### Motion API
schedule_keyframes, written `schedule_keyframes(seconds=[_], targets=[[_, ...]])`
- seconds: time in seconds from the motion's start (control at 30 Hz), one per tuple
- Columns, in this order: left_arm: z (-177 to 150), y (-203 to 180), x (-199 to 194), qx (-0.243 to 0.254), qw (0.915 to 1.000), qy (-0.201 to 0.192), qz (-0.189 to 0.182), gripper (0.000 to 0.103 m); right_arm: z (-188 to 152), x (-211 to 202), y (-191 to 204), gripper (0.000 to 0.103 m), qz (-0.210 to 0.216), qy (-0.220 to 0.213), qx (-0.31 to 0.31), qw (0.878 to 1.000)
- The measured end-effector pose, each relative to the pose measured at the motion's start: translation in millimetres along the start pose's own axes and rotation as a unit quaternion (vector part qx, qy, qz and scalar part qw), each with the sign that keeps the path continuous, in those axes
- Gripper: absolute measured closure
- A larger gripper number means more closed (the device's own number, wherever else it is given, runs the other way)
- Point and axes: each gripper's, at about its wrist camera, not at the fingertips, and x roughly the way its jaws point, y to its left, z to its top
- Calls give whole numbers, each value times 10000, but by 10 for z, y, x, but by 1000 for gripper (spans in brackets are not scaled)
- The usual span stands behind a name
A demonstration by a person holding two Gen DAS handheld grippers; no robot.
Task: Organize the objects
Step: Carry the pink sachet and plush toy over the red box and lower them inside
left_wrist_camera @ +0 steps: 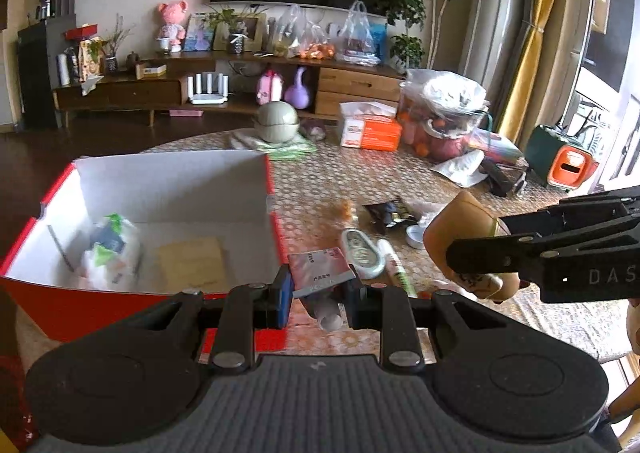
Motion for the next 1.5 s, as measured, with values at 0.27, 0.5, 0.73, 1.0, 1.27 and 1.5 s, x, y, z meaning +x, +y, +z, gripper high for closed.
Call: schedule_keyframes(seconds=[0.27, 0.5, 0.73, 1.0, 1.27, 1.5], targets=[[47, 467, -133, -95, 9996, -43, 260, 78, 224, 234, 398, 58, 153, -13, -343, 9993], [95, 852, -139, -86, 9983, 16, 571, 78, 387, 507, 677, 58, 197, 66, -587, 9981], [123, 1212, -49, -163, 9962, 134, 845, 78, 515, 828, 860, 58, 184, 184, -778, 9966], [240, 1504, 191, -98, 9934, 336, 1088, 78, 677, 1214, 957, 58, 228, 261, -834, 9959], [338, 1674, 548, -60, 9903, 628, 1237, 78, 784, 1680, 962, 58, 60, 502, -827, 9953], [340, 1701, 891, -12, 9885, 1007, 1125, 78, 796, 2036, 976, 58, 25, 785, -918, 9927]])
